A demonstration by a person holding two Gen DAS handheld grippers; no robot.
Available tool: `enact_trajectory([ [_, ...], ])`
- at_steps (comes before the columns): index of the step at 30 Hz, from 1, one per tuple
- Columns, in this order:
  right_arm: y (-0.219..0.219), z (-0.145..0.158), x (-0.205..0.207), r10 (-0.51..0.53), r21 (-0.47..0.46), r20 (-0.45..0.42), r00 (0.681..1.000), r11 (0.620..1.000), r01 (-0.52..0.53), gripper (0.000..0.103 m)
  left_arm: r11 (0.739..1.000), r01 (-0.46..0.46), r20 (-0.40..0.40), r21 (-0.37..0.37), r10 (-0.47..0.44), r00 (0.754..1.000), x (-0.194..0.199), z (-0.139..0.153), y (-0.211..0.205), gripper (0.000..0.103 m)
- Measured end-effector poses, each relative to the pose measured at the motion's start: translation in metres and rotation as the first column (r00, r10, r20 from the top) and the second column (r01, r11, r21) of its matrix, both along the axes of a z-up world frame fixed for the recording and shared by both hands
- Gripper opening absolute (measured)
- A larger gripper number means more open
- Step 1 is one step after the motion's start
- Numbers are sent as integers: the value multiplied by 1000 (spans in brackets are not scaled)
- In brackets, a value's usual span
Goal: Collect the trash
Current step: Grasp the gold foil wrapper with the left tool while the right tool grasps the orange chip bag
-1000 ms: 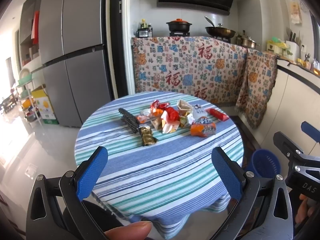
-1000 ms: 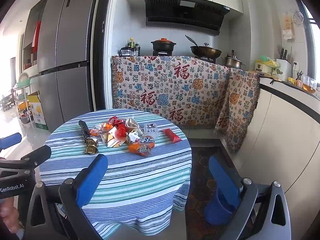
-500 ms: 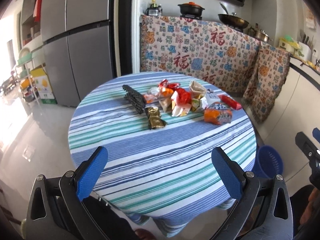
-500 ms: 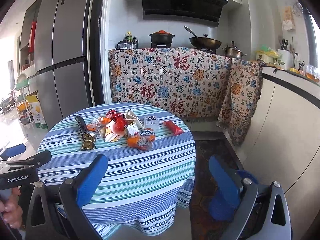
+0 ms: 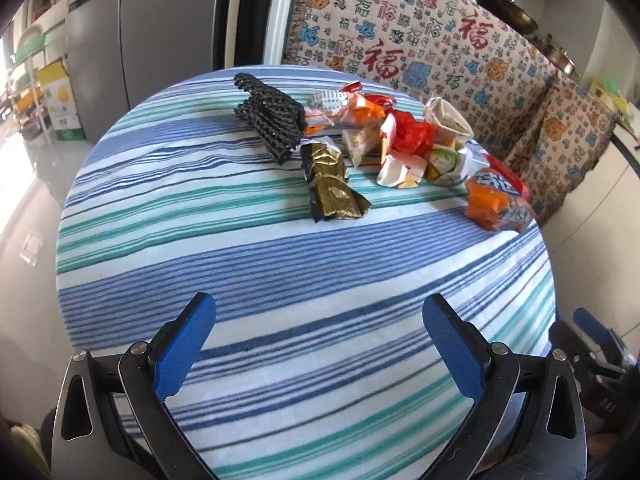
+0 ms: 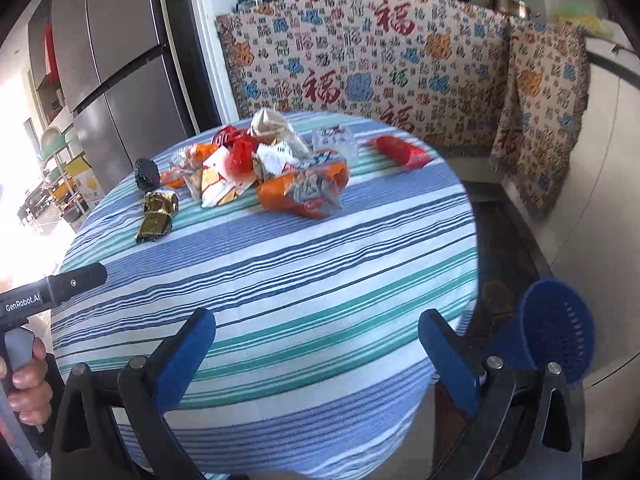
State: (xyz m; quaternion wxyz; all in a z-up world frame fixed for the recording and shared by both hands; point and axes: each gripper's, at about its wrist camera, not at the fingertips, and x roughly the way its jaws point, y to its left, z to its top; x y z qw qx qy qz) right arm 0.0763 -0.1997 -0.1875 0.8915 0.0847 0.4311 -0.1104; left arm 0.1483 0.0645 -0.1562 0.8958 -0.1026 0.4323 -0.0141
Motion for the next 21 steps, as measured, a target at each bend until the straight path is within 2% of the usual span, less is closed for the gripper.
enact_trajectory([
  [4, -11, -34, 39, 7, 41, -112, 994, 999, -2, 103, 1000, -5, -11, 22, 5, 1000, 25, -6, -1, 103],
  [6, -8, -37, 54, 11, -30, -126, 992, 999, -15, 103, 999, -3, -5, 54, 3, 1000, 38, -8, -4, 103],
  [7, -9, -38, 59, 13, -34, -143, 990, 999, -18, 103, 997, -4, -7, 73, 5, 1000, 45, -11, -5, 103],
  [12, -11, -44, 89, 6, -86, -152, 988, 996, -19, 103, 995, -8, -25, 95, 11, 1000, 71, -23, -9, 103],
  [17, -13, -45, 111, 36, -83, -172, 984, 995, -51, 103, 989, -37, -39, 146, 43, 998, 95, -30, -14, 103],
  [21, -18, -48, 125, 31, -84, -166, 986, 995, -45, 103, 986, -44, -46, 158, 52, 998, 111, -30, -17, 102],
])
